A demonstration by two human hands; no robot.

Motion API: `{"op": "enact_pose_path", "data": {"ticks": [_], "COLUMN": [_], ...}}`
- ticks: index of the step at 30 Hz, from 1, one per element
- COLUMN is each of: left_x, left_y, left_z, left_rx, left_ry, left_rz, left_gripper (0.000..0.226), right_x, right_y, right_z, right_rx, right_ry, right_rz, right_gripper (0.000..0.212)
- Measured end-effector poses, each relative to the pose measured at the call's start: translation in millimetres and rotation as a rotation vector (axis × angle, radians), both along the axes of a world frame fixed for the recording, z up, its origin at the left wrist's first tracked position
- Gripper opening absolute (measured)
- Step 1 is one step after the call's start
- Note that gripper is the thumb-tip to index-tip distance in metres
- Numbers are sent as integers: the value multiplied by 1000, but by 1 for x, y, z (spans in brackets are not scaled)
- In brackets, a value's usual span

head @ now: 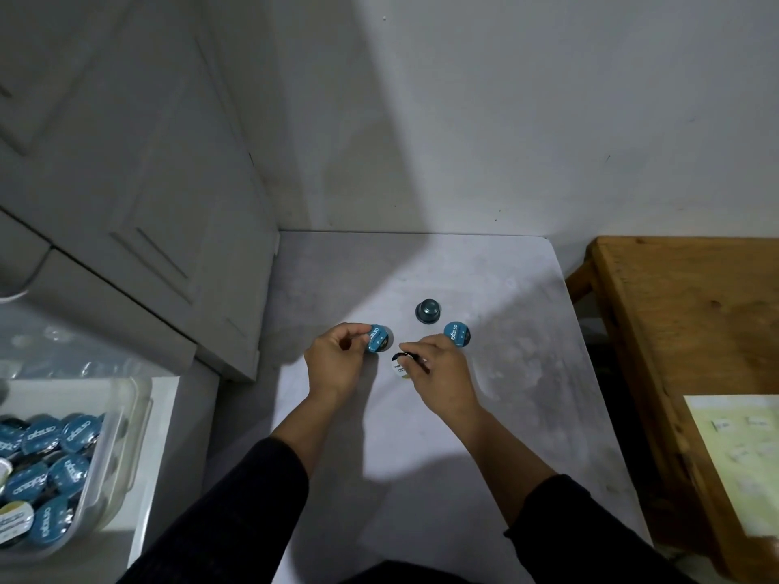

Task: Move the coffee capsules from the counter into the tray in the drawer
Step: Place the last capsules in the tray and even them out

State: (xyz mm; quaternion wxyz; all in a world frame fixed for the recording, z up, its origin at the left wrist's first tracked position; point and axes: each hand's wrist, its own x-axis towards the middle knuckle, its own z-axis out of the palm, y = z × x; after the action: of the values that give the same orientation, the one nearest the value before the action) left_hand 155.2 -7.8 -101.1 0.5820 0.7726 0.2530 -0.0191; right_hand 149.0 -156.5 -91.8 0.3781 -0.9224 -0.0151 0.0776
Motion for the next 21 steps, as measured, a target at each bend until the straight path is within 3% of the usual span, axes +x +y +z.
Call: {"op": "enact_pose_path", "data": {"ticks": [6,15,21], "left_x": [-10,-23,-48], "left_y": [6,23,55], "left_z": [1,47,106], "left_rx": [-40,-193,-155], "left_ry": [31,-44,-115], "left_rz": [-3,-105,-223], "left_gripper": [17,16,17], "right_x": [-6,-4,-7], "right_y": [-3,1,17], "right_z": [1,35,89], "right_rx": [43,509,695], "right_ry": [81,134,129], "right_rz": [-68,-215,-112], "right_gripper": [21,25,23]}}
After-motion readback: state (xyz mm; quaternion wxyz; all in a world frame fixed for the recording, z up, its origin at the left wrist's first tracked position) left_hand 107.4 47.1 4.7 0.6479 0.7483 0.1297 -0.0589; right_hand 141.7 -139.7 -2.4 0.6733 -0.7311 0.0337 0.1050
